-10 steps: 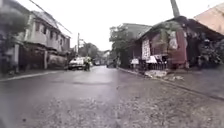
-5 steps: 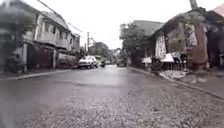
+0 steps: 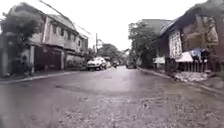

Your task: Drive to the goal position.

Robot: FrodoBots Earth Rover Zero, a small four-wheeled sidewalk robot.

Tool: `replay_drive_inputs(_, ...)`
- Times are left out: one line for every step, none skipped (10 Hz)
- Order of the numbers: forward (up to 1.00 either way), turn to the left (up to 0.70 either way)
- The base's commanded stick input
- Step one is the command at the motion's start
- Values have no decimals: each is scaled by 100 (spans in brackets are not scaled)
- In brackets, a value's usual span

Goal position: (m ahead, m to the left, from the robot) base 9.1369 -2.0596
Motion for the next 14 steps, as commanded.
replay_drive_inputs(100, -7)
replay_drive_inputs(100, -25)
replay_drive_inputs(100, -7)
replay_drive_inputs(100, -22)
replay_drive_inputs(100, -3)
replay_drive_inputs(100, 0)
replay_drive_inputs(100, 0)
replay_drive_inputs(100, 0)
replay_drive_inputs(100, 0)
replay_drive_inputs(100, 0)
replay_drive_inputs(100, 0)
replay_drive_inputs(100, 0)
replay_drive_inputs(100, 0)
replay_drive_inputs(100, 0)
